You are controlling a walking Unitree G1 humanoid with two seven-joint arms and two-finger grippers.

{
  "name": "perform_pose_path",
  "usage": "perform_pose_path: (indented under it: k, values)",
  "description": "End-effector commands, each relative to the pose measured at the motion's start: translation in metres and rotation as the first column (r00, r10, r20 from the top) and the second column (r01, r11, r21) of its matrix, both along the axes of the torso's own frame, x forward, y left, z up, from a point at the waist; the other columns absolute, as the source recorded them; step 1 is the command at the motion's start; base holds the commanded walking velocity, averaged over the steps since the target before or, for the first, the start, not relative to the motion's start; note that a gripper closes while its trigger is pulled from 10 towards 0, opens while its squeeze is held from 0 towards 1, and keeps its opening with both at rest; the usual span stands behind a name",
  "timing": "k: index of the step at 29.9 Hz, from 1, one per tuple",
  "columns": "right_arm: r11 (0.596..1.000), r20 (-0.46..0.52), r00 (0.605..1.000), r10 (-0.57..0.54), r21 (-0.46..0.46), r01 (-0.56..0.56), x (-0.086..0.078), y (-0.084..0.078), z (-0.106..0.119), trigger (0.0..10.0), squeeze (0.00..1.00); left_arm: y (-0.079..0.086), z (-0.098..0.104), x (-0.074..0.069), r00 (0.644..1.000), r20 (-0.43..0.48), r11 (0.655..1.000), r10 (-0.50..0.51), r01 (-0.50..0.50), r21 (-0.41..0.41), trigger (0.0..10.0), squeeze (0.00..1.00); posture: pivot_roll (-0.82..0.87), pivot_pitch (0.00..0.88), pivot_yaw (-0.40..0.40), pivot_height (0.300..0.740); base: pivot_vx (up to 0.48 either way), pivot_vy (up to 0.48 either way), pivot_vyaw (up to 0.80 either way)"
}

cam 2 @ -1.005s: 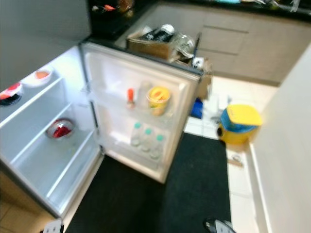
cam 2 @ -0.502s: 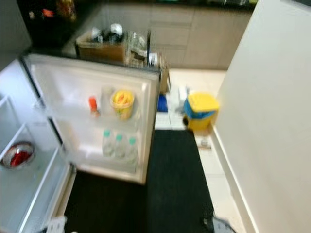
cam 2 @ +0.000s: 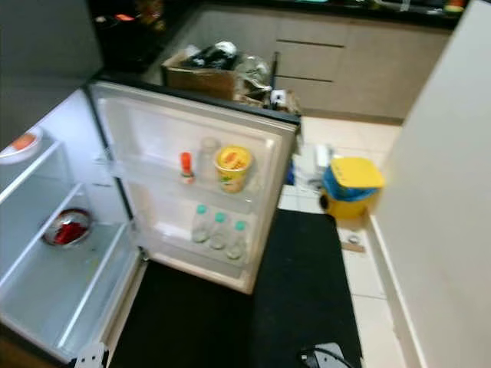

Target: Restocking fridge

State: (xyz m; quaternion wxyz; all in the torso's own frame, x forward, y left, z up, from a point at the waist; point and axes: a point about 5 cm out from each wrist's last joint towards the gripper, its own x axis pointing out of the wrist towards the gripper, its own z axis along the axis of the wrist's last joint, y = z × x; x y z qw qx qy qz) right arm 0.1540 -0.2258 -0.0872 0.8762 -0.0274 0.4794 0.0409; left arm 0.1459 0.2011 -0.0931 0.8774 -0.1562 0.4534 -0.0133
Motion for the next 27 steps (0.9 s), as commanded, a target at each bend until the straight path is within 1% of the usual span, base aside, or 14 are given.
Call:
perform_pose_path:
  k: [1, 7, 14, 20, 27]
  values:
    - [0.999, 0.002, 1.0, -0.031, -0.025, 0.032, -0.0026, -0.0046, -0.0002, 10.0, 0.0, -0.0041, -0.0028, -0.0049, 1.0, -0.026, 1.0, -0.008, 0.007, -0.008, 10.0, 0.0, -0.05, 0.076, -0.031, 0.74, 0.0, 0.0, 0.0]
    - [0.999, 0.007, 0.999, -0.043, -0.019, 0.043, -0.0027, -0.0045, -0.0002, 10.0, 0.0, -0.0047, -0.0023, -0.0039, 1.0, -0.018, 1.0, -0.009, 0.009, -0.012, 10.0, 0.0, -0.05, 0.079, -0.03, 0.74, 0.0, 0.0, 0.0]
    - [0.999, 0.008, 0.999, -0.048, -0.001, 0.048, -0.0044, -0.0016, -0.0014, 10.0, 0.0, -0.0058, -0.0025, -0.0052, 0.999, -0.015, 0.999, -0.034, 0.034, -0.014, 10.0, 0.0, -0.05, 0.08, -0.029, 0.74, 0.0, 0.0, 0.0]
    - [0.999, 0.012, 0.998, -0.054, -0.003, 0.054, -0.0034, -0.0013, -0.0011, 10.0, 0.0, -0.0057, -0.003, -0.0066, 0.999, -0.019, 0.999, -0.04, 0.04, -0.012, 10.0, 0.0, -0.05, 0.081, -0.029, 0.74, 0.284, 0.0, 0.0]
    - [0.998, 0.036, 0.997, -0.069, -0.001, 0.069, 0.0034, -0.0001, 0.0013, 10.0, 0.0, -0.0071, -0.0035, -0.0077, 0.999, -0.02, 0.999, -0.048, 0.048, -0.018, 10.0, 0.0, -0.06, 0.085, -0.024, 0.74, 0.267, 0.0, 0.0]
